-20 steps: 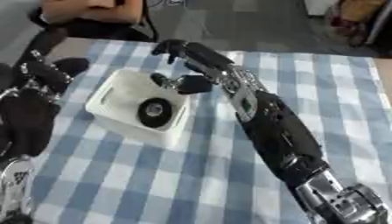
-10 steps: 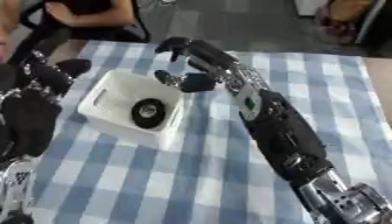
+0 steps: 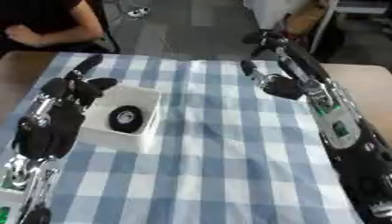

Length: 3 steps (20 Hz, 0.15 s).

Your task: Pick up objects on the table and place them in the box.

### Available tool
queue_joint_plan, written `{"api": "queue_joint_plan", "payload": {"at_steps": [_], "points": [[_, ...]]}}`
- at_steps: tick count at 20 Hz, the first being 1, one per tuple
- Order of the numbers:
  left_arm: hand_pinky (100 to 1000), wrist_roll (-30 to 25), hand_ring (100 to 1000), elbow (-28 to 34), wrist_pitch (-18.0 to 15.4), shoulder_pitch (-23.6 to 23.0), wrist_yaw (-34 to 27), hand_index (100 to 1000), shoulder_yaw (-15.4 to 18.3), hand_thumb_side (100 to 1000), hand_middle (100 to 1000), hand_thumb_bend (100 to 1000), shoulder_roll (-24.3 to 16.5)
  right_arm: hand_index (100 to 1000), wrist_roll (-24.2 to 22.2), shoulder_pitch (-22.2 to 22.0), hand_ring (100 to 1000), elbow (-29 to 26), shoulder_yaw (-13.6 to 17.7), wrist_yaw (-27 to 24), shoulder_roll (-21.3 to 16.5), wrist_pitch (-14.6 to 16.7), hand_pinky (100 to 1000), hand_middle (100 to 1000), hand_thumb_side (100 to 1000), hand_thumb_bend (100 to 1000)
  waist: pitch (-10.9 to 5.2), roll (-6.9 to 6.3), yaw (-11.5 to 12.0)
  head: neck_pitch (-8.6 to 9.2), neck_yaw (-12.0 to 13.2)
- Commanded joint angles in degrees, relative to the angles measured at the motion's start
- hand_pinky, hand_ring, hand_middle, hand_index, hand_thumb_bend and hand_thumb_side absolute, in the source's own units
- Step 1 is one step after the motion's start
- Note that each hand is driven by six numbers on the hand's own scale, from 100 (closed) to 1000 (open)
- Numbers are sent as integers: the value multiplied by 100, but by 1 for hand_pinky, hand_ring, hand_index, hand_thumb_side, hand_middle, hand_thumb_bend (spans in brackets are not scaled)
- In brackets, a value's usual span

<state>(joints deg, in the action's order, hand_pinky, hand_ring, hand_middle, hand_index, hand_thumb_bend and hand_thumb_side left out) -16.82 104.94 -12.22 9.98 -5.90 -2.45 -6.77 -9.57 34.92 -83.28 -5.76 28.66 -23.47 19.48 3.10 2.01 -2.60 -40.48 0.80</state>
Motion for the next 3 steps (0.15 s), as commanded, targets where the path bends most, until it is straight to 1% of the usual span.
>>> {"api": "queue_joint_plan", "payload": {"at_steps": [1, 3], "points": [[933, 43, 758, -54, -33, -10, 141, 613, 59, 999, 986, 100, -80, 867, 211, -387, 657, -756, 357, -59, -100, -296, 920, 828, 854, 276, -96, -24, -57, -28, 120], [933, 84, 758, -96, -67, -55, 200, 612, 101, 998, 986, 100, -116, 862, 344, -876, 644, -1126, 523, -105, -113, -411, 921, 822, 857, 266, -97, -36, -95, -24, 165]]}}
